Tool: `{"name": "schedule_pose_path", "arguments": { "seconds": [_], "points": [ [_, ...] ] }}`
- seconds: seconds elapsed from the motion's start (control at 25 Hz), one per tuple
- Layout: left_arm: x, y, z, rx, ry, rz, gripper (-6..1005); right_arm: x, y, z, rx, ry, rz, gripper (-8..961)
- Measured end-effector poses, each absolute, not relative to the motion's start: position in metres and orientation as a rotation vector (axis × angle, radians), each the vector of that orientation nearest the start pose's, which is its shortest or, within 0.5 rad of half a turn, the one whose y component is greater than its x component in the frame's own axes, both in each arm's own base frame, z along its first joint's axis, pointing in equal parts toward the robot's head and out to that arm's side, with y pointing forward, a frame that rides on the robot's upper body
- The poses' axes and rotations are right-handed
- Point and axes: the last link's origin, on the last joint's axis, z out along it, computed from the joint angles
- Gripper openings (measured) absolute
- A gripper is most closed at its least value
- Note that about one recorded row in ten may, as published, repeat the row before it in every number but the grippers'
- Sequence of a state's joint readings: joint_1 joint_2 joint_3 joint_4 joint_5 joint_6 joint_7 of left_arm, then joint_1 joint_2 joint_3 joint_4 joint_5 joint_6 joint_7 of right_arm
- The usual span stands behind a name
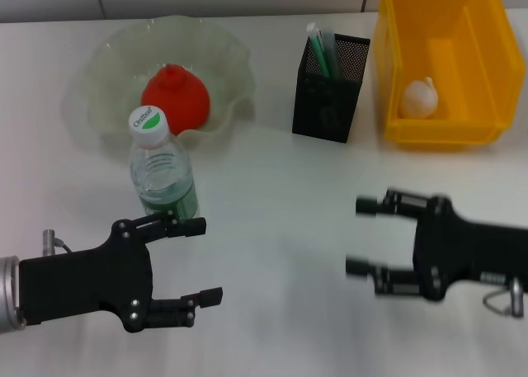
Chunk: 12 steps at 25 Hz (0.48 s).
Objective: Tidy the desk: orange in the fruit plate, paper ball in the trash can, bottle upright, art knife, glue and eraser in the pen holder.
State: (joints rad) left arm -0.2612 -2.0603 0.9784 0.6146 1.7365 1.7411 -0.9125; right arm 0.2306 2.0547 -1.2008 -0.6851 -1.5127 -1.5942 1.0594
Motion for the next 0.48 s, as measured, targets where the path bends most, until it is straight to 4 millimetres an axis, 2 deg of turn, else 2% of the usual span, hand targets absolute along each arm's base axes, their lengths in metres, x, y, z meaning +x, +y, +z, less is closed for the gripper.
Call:
{"name": "schedule_pose_path", "arguments": {
  "seconds": [0.12,0.36,0.48],
  "points": [
    [-0.2895,0.2343,-0.0171,-2.812,-0.177,-0.881,843,0.2766,0.24,-0.0307,-2.815,0.327,0.904,723],
    [-0.2895,0.2345,-0.0182,-2.814,-0.176,-0.875,843,0.2765,0.238,-0.0327,-2.817,0.309,0.916,839],
    [-0.2893,0.2344,-0.0179,-2.814,-0.175,-0.878,843,0.276,0.238,-0.033,-2.818,0.305,0.919,839]
  ]
}}
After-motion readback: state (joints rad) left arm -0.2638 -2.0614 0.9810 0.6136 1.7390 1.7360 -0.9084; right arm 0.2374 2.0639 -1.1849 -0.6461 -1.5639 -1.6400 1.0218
